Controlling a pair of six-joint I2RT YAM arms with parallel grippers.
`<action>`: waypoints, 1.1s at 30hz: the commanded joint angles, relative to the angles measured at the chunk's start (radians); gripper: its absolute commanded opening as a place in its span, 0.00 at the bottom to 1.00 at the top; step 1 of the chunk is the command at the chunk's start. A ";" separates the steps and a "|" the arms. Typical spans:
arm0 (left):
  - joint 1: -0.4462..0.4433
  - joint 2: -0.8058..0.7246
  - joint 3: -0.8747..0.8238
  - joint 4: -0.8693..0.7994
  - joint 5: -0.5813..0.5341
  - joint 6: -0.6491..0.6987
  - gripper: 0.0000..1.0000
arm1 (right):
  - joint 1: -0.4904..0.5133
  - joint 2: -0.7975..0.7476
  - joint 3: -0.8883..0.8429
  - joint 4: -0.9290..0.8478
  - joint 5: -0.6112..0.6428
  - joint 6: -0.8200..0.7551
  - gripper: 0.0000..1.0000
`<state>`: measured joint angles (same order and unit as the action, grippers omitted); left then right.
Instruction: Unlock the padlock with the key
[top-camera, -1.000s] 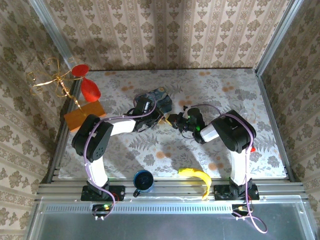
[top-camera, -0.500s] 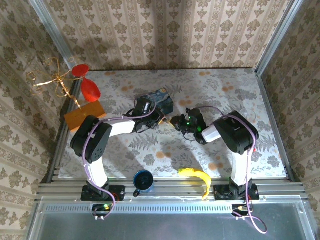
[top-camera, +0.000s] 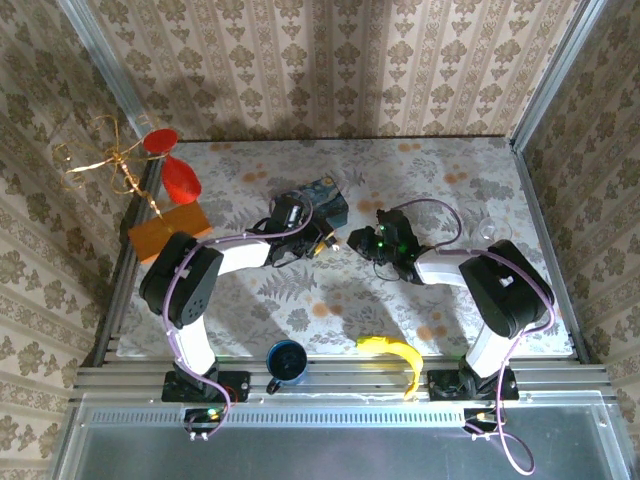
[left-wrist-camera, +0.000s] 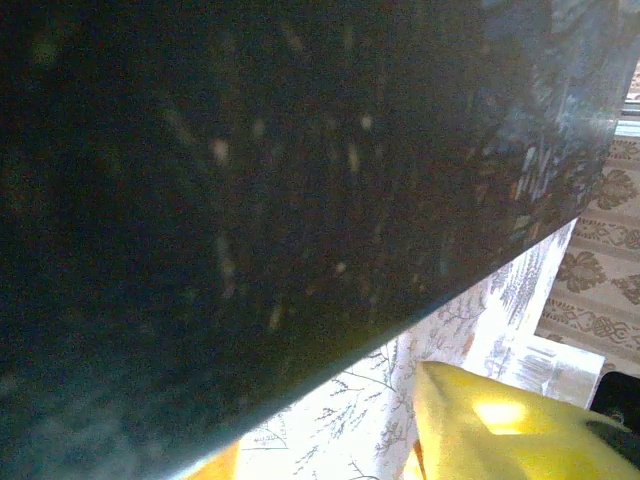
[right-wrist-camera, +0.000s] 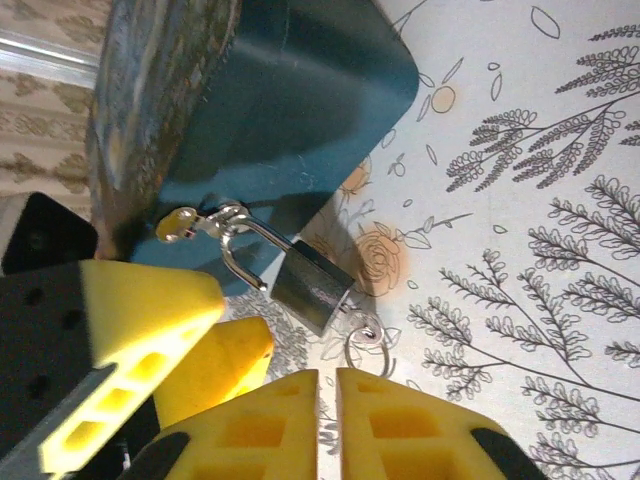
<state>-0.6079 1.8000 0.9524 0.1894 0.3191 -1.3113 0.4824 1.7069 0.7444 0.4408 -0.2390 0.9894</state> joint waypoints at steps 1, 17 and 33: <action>0.003 -0.045 -0.028 -0.067 0.001 0.013 0.57 | 0.010 0.013 0.049 -0.069 0.016 -0.073 0.15; 0.070 -0.274 0.008 -0.326 -0.271 0.318 1.00 | 0.016 0.157 0.300 -0.364 -0.038 -0.391 0.46; 0.145 -0.110 0.215 -0.500 -0.387 0.618 1.00 | -0.011 0.318 0.427 -0.396 -0.160 -0.451 0.45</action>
<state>-0.4694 1.6661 1.1229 -0.2623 -0.0425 -0.7616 0.4713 1.9888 1.1408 0.0658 -0.3534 0.5690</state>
